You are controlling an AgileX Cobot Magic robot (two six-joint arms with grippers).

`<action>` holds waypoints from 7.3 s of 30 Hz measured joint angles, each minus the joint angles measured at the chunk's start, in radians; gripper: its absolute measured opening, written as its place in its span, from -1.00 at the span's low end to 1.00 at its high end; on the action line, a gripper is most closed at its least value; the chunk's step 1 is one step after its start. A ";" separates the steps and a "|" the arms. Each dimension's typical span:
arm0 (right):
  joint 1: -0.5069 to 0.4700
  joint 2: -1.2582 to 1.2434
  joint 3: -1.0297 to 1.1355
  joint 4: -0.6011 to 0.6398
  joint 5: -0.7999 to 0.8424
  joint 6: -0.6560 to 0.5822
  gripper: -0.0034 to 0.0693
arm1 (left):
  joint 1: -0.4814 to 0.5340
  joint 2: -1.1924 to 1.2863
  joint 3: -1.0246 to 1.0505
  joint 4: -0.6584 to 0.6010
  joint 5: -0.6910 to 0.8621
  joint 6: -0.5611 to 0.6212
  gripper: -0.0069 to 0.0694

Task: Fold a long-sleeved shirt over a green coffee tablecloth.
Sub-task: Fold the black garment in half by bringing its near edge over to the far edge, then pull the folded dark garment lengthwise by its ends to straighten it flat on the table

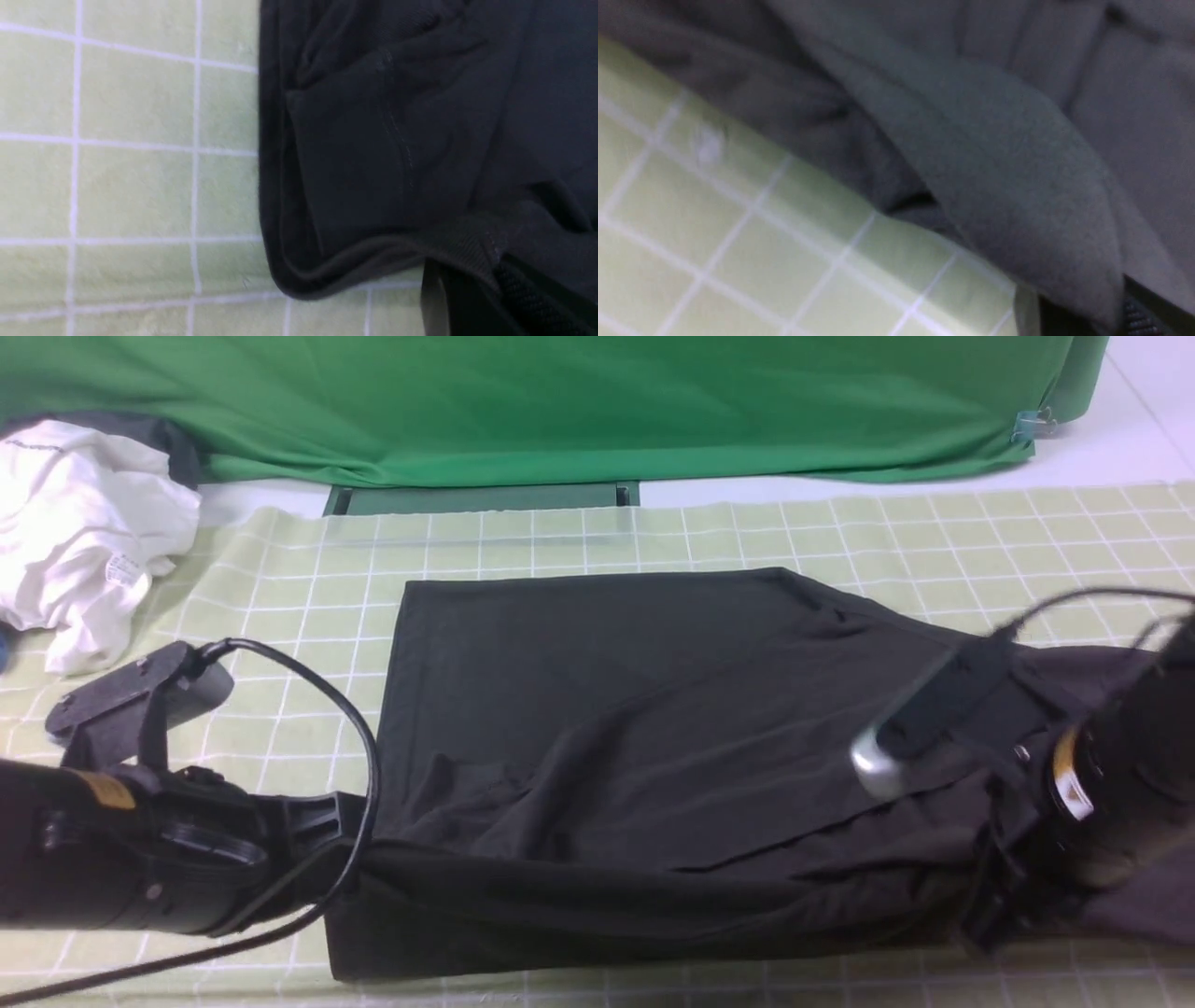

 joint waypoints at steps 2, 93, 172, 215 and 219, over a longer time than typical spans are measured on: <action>0.000 0.024 -0.039 0.000 0.000 0.001 -0.77 | 0.026 0.029 -0.031 0.008 0.006 0.009 -0.75; -0.336 0.760 -1.228 -0.130 0.060 -0.215 0.31 | 0.202 0.951 -1.259 0.074 0.171 0.006 0.78; -0.708 0.341 -0.280 -0.073 -0.030 -0.135 -0.87 | 0.202 0.951 -1.267 -0.019 0.282 0.138 0.54; -0.943 0.624 -0.680 0.181 0.228 -0.093 0.36 | 0.202 0.951 -1.268 -0.019 0.248 0.147 0.54; -0.945 0.679 -0.679 0.224 0.189 -0.097 0.36 | 0.202 0.951 -1.268 -0.019 0.244 0.147 0.53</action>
